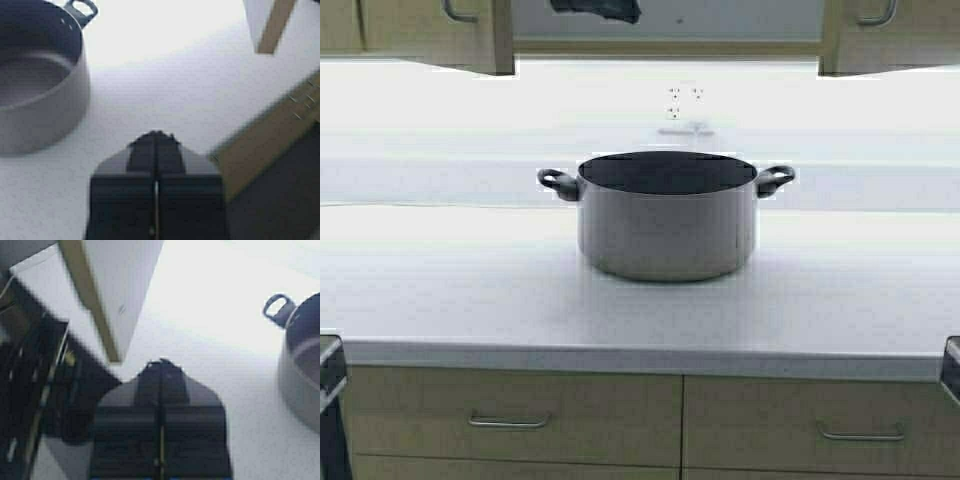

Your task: Open the cabinet, put the pot inside, then close it

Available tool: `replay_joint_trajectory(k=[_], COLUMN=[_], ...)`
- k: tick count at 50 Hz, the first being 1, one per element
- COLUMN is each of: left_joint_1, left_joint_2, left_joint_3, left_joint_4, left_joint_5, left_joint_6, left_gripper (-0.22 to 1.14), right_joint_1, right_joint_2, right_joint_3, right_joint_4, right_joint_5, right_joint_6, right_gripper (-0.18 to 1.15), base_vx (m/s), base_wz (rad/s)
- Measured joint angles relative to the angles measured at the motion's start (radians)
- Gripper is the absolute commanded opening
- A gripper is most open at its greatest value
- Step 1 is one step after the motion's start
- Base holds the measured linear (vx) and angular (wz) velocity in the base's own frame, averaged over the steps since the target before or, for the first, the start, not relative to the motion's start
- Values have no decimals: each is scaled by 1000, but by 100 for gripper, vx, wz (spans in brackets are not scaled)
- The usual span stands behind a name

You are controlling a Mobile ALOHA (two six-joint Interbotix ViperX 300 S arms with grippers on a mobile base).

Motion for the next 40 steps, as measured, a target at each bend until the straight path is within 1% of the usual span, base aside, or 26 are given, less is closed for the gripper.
replay_joint_trajectory(k=[10, 15, 22, 26, 31, 40], left_joint_1=[8, 51, 130, 158, 175, 193], left_joint_2=[163, 241, 314, 322, 305, 238], left_joint_3=[-95, -146, -190, -190, -166, -92], left_joint_4=[2, 2, 0, 2, 6, 2], left_joint_5=[-183, -221, -232, -233, -238, -247], left_joint_6=[-2, -18, -52, -63, -64, -64], left_gripper=[3, 3, 3, 3, 3, 3], right_joint_1=[3, -2, -69, -115, -163, -227], right_joint_2=[161, 233, 296, 298, 275, 163], right_joint_3=[-80, -104, -117, -106, -58, 29], right_joint_4=[-66, -74, -75, -75, -77, -78], right_joint_5=[-124, -175, -192, -195, -195, -195], right_joint_6=[18, 18, 18, 18, 15, 18], right_gripper=[8, 8, 8, 8, 8, 8], base_vx=[0, 0, 0, 0, 1, 1], base_wz=[0, 0, 0, 0, 0, 1])
